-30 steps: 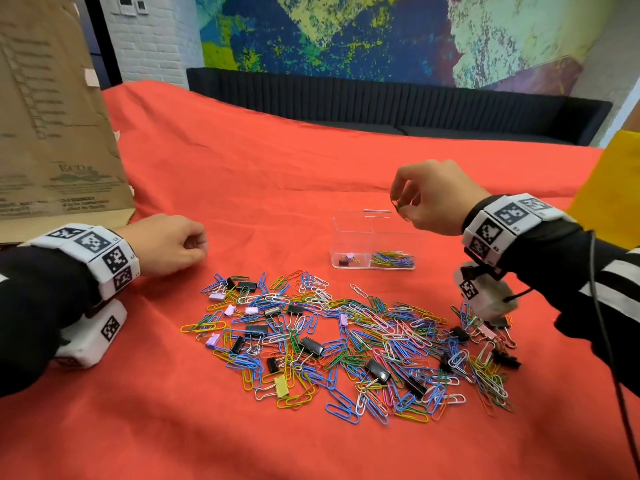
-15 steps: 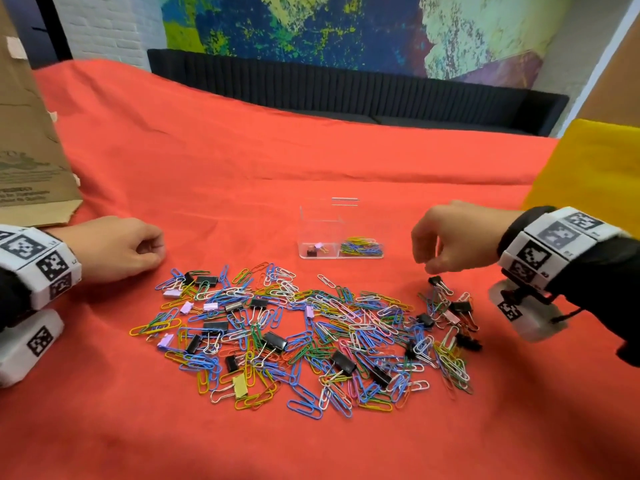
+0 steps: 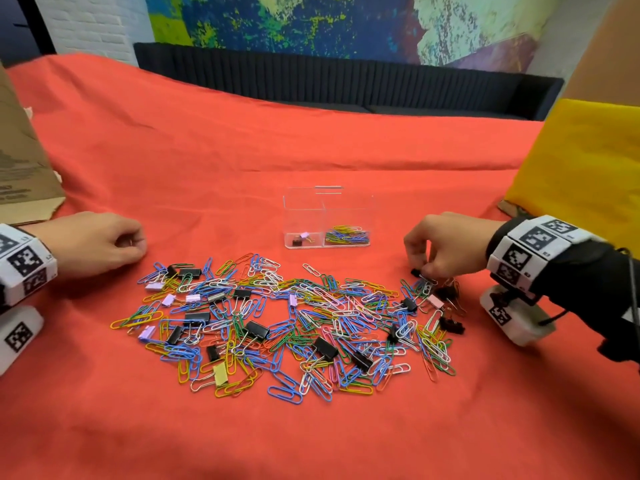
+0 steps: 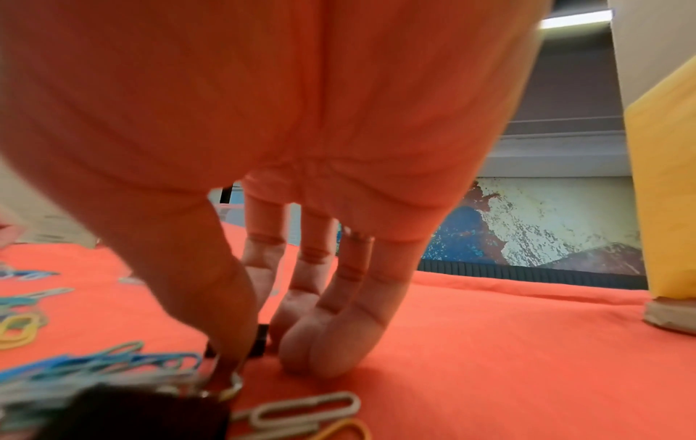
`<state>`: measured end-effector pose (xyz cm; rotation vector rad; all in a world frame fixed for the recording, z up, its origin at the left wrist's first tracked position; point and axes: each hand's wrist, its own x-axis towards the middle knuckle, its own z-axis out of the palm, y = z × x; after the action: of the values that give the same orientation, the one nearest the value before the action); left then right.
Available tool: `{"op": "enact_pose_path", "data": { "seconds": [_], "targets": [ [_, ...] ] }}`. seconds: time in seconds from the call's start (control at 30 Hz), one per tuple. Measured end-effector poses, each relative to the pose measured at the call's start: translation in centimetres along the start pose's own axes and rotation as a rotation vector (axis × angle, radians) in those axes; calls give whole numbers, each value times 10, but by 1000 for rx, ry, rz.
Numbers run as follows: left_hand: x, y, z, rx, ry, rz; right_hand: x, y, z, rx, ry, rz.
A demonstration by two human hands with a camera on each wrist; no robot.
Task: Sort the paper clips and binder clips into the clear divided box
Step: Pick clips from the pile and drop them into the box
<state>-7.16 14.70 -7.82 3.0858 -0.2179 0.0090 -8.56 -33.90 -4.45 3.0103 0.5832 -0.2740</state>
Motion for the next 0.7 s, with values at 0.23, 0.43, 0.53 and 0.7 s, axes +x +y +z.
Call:
{"op": "enact_pose_path", "data": {
  "seconds": [0.23,0.43,0.53,0.7],
  "targets": [
    [-5,6,-5,26,-19,-14,-15,8,-20,149,-97,35],
    [-7,8,-6,28,-19,-5,-21,-7,-5,44,-215,59],
    [-6,8,-6,29,-20,0,-20,-12,-5,24,-176,38],
    [-7,10,-7,52,-19,-2,-12,-9,-20,-7,0,40]
  ]
}}
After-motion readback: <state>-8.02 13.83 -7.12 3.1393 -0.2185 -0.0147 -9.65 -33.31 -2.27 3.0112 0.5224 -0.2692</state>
